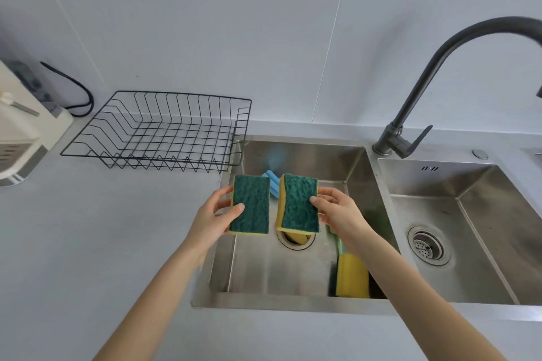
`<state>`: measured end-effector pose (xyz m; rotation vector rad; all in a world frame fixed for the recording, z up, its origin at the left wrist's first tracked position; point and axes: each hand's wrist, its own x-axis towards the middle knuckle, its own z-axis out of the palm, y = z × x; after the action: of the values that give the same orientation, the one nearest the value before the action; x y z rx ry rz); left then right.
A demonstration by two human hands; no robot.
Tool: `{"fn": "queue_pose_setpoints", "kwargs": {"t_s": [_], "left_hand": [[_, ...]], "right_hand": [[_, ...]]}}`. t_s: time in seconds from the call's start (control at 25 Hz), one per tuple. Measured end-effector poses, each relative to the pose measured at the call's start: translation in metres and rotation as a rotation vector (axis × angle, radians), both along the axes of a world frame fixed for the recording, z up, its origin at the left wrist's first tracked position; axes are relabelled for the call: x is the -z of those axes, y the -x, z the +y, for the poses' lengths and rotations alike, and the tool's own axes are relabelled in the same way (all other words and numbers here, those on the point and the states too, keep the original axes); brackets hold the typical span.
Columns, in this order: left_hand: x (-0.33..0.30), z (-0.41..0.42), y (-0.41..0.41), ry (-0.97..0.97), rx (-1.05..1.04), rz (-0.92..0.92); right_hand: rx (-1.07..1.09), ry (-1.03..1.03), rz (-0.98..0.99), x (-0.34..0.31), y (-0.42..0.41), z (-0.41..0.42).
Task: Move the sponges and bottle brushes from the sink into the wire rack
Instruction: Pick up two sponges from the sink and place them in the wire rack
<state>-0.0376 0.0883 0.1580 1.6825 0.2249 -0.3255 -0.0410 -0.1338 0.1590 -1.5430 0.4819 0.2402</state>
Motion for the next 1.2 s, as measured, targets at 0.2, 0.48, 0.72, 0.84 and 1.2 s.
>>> {"fn": "queue_pose_setpoints", "kwargs": {"t_s": [0.2, 0.48, 0.72, 0.84, 1.2], "left_hand": [[-0.013, 0.036, -0.004, 0.036, -0.088, -0.024], [-0.023, 0.077, -0.016, 0.088, -0.121, -0.048], [-0.032, 0.104, -0.045, 0.121, -0.196, -0.097], [-0.033, 0.116, -0.062, 0.111, -0.210, -0.116], [-0.029, 0.137, -0.133, 0.061, -0.257, -0.123]], "right_hand": [[-0.010, -0.010, -0.031, -0.010, -0.013, 0.023], [-0.033, 0.049, -0.074, -0.021, -0.043, 0.058], [-0.070, 0.062, -0.090, -0.039, -0.086, 0.083], [-0.081, 0.066, -0.068, -0.048, -0.113, 0.097], [-0.149, 0.339, -0.026, -0.049, -0.218, 0.136]]}}
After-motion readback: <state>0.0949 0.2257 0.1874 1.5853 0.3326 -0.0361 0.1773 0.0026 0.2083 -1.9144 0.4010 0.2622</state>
